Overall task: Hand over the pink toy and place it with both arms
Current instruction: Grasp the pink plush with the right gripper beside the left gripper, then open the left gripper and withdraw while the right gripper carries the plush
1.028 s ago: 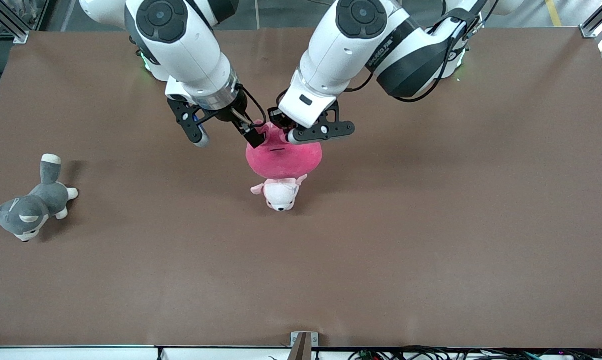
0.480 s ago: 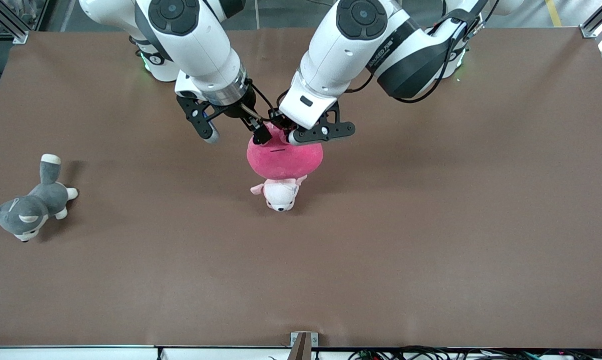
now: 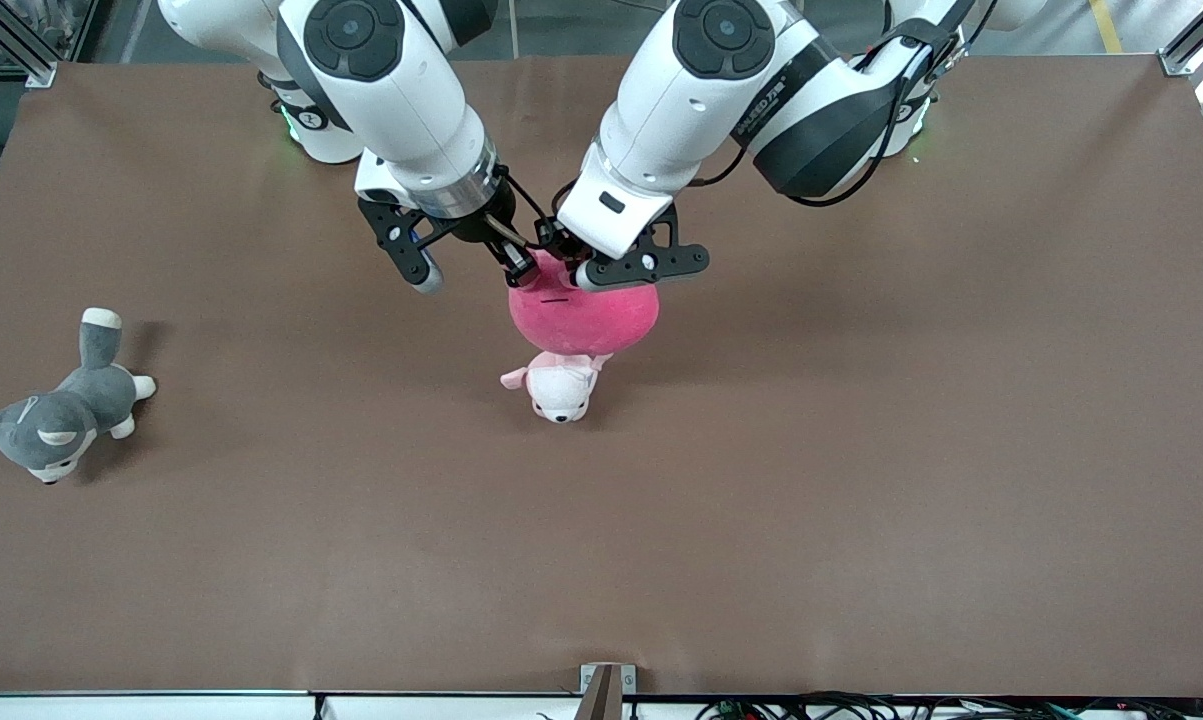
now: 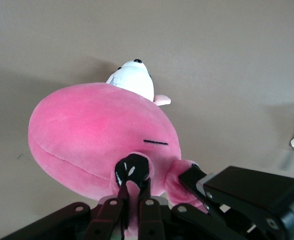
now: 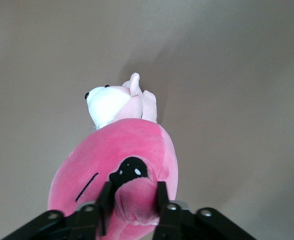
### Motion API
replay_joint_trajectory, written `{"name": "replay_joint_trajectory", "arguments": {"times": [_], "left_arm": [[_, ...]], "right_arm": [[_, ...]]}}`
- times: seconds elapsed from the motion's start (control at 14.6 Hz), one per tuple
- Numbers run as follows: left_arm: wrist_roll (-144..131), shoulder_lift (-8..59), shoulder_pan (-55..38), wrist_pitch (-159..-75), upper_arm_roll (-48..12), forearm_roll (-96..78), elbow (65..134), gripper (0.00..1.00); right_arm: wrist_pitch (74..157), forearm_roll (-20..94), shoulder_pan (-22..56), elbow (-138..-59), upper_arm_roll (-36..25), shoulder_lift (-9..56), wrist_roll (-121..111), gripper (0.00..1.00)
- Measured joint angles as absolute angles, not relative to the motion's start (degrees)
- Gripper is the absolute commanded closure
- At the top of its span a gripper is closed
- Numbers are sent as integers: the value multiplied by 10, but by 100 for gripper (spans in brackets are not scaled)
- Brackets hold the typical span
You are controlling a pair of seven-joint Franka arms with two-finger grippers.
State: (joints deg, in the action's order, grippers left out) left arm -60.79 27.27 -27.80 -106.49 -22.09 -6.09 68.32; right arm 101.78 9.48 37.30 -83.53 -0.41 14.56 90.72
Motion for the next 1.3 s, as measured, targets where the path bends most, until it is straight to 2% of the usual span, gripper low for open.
{"name": "replay_joint_trajectory", "arguments": {"times": [0.41, 0.55, 0.62, 0.69, 0.75, 1.03, 1.3], "left_arm": [[-608, 273, -278, -1067, -221, -61, 683, 98], [-608, 274, -278, -1069, -221, -61, 683, 95], [-608, 274, -278, -1071, -221, -61, 683, 83], [-608, 274, -279, -1073, -221, -61, 683, 57], [-608, 274, -279, -1075, -221, -61, 682, 1], [-608, 263, -278, -1074, -218, -61, 673, 0], [-606, 227, -264, -1045, -215, -61, 671, 0]], "right_arm": [[1020, 95, 365, -833, -13, 146, 903, 99], [1018, 96, 355, -831, -14, 146, 886, 99], [1015, 98, 350, -831, -14, 146, 878, 99], [1009, 99, 345, -831, -14, 146, 871, 99], [1005, 100, 342, -830, -14, 145, 865, 99], [972, 100, 322, -831, -16, 145, 820, 99], [933, 99, 259, -837, -21, 141, 723, 99]]}}
